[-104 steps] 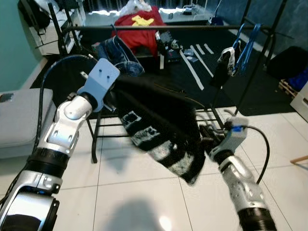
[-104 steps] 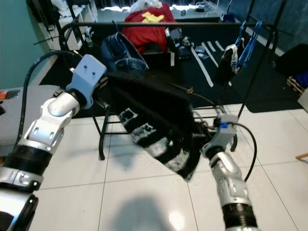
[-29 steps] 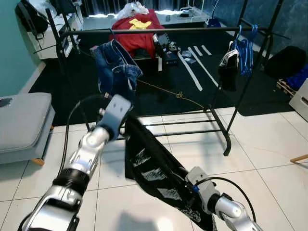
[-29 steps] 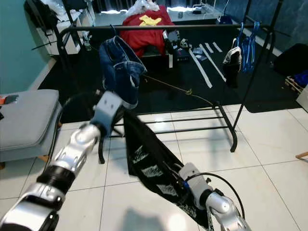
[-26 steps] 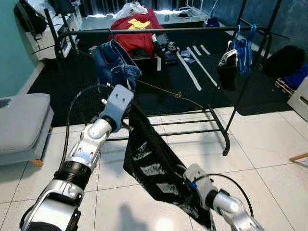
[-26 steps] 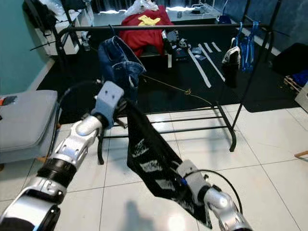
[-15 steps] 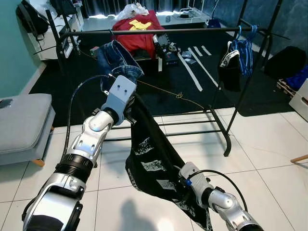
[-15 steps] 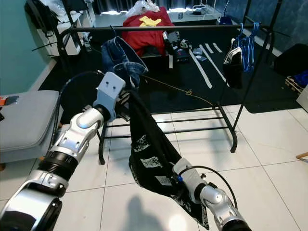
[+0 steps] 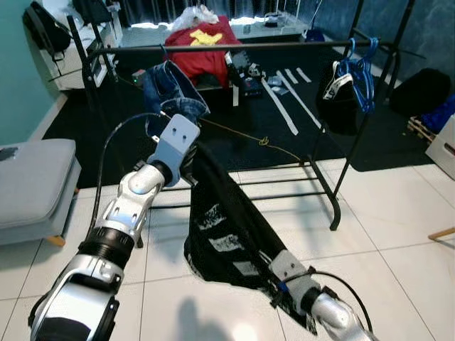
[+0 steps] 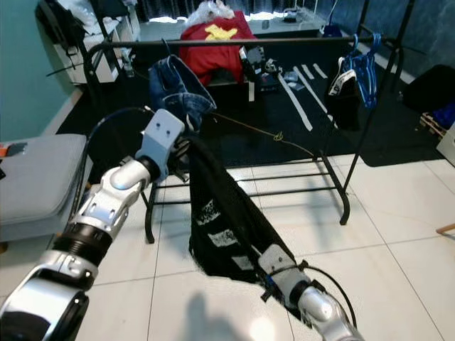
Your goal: Hang hanger
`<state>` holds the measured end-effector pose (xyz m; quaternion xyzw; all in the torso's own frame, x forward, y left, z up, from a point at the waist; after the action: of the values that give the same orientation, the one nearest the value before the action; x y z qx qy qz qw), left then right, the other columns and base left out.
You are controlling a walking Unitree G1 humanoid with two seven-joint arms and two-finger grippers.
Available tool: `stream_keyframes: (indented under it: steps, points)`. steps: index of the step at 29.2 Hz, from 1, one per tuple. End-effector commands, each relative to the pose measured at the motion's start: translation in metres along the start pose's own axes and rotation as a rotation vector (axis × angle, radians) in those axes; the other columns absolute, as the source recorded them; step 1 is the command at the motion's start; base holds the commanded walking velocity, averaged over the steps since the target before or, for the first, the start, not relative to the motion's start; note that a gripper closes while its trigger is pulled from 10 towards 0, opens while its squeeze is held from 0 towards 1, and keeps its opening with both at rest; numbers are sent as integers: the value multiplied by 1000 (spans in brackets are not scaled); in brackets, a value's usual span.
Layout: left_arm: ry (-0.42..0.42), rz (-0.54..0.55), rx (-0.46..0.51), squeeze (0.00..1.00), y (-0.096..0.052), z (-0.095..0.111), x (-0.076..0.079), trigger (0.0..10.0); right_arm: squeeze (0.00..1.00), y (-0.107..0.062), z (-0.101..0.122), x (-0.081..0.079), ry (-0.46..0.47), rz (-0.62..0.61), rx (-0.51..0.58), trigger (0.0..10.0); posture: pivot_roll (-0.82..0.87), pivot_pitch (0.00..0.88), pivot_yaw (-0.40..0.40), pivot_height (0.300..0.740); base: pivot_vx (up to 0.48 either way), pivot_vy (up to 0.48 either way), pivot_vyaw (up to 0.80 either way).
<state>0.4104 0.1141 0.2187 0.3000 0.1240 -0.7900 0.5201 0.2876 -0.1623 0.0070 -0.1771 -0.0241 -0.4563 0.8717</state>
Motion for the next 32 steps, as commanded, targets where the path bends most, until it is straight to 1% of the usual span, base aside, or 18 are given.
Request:
stream_keyframes:
  steps: [1,2,4,6,7,9,10,12,13,15,16,17,20,22,25,27,30,32]
  points:
    - [38,35,53,0,0,12,-13,0,0,-6,8,-4,-29,60,71,0,35,71,69,740,0,0,0]
    - [45,32,50,0,1,12,-12,0,0,-6,18,-5,-44,75,127,0,37,73,66,740,0,0,0]
    - [45,32,50,0,1,12,-12,0,0,-6,18,-5,-44,75,127,0,37,73,66,740,0,0,0]
    - [55,20,51,0,1,13,-10,0,0,-7,31,-7,-56,88,196,0,35,76,67,740,0,0,0]
    - [55,20,51,0,1,13,-10,0,0,-7,31,-7,-56,88,196,0,35,76,67,740,0,0,0]
    - [63,-20,64,0,1,14,-4,0,0,-6,56,-3,-84,81,304,0,35,80,68,740,0,0,0]
    - [63,-20,64,0,1,14,-4,0,0,-6,56,-3,-84,81,304,0,35,80,68,740,0,0,0]
    - [66,-56,71,0,0,14,4,0,0,-6,80,4,-121,57,395,0,35,82,70,740,0,0,0]
    - [67,-75,72,0,-1,13,8,0,0,-6,88,7,-133,44,409,0,34,83,71,740,0,0,0]
    - [68,-101,80,0,-2,14,13,0,0,-2,83,16,-133,4,334,0,29,84,71,740,0,0,0]
    - [68,-101,80,0,-2,14,13,0,0,-2,83,16,-133,4,334,0,29,84,71,740,0,0,0]
    - [79,-85,95,0,-2,17,11,0,0,-1,64,31,-64,-84,201,0,31,84,70,740,0,0,0]
    - [83,-74,101,0,-2,19,9,0,0,-1,56,35,-38,-115,151,0,31,85,68,740,0,0,0]
    - [94,4,109,0,-4,22,-10,0,0,-9,43,47,36,-203,89,0,34,86,65,740,0,0,0]
    - [94,4,109,0,-4,22,-10,0,0,-9,43,47,36,-203,89,0,34,86,65,740,0,0,0]
    - [101,81,110,0,-7,24,-31,0,0,-15,44,50,58,-217,102,0,35,88,65,740,0,0,0]
    - [104,99,109,0,-8,24,-37,0,0,-17,48,48,58,-206,117,0,35,88,65,740,0,0,0]
    - [109,110,109,0,-8,24,-41,0,0,-16,59,35,59,-114,189,0,34,87,65,740,0,0,0]
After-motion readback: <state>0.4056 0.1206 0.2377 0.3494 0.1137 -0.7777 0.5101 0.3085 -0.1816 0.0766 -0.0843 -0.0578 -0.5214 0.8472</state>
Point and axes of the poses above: a point about 5 cm out from each wrist's last joint towards the gripper, its own y axis pointing out of the wrist towards the gripper, its own z axis along the axis of the wrist's last joint, x = y × z, the point moved 3 cm from there along y, pointing out of the wrist towards the gripper, and after that the axes turned 12 degrees about y, right-handed, at the moved point
